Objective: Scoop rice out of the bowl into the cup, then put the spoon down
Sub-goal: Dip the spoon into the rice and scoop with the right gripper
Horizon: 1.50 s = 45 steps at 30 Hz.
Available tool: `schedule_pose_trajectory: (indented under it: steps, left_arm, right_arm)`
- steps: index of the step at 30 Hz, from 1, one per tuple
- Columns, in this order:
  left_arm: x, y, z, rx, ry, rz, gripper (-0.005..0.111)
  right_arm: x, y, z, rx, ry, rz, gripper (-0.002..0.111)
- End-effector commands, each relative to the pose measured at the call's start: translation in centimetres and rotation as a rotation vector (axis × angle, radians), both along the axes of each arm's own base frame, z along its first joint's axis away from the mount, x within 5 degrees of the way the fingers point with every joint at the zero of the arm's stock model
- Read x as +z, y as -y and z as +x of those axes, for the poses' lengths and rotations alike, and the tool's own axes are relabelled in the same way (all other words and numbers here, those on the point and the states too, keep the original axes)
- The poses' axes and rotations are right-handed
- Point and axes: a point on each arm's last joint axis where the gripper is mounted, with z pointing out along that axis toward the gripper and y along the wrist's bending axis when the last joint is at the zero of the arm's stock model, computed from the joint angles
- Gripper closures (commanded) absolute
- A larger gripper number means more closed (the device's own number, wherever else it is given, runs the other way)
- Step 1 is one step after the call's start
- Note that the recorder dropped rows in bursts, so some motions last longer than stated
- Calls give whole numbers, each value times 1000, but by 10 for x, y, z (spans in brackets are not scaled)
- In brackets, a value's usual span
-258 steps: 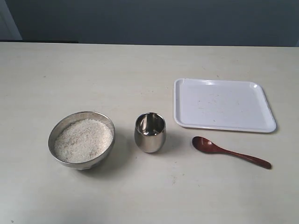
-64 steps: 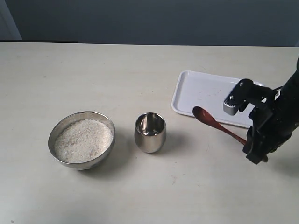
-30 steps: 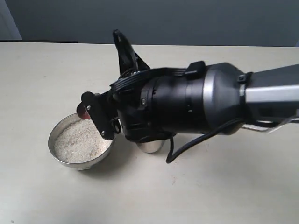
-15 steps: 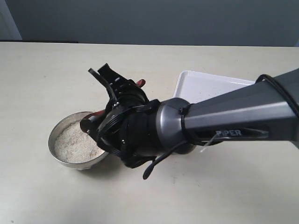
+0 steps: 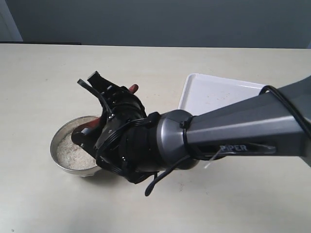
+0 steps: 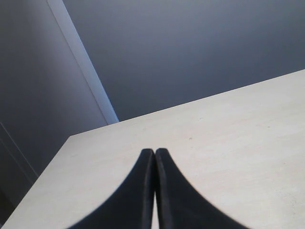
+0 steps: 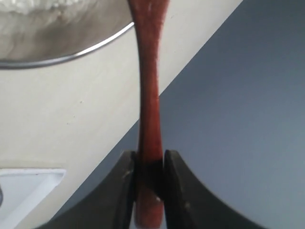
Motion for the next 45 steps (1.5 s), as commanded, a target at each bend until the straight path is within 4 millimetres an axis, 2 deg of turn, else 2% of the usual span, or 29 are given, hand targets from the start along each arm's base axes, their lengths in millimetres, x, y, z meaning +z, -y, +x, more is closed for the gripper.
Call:
schedule_pose_trajectory:
  steps: [1,7,19,29,39,45]
  left_arm:
    - [1,0,-1,-6,11,-5,106]
    - [1,0,-1,-6,11,-5,106]
    - [1,0,-1,-6,11,-5,106]
    - [1,0,-1,-6,11,-5,106]
    - [1,0,-1,-6,11,-5,106]
    - [1,0,-1,-6,11,-5,106]
  right_arm:
    - [-1,-5,0,55,20,-6,109]
    - [-18,-4,7,42,27,-54,109]
    - [-20,-5,6,38,-11,-40,109]
    - [-23,-9,-7,45,-68,-21,109]
    - [-21,-7,-14,-6,-110,-9,109]
    - [-9,-2,-16,-41,-152,6,109]
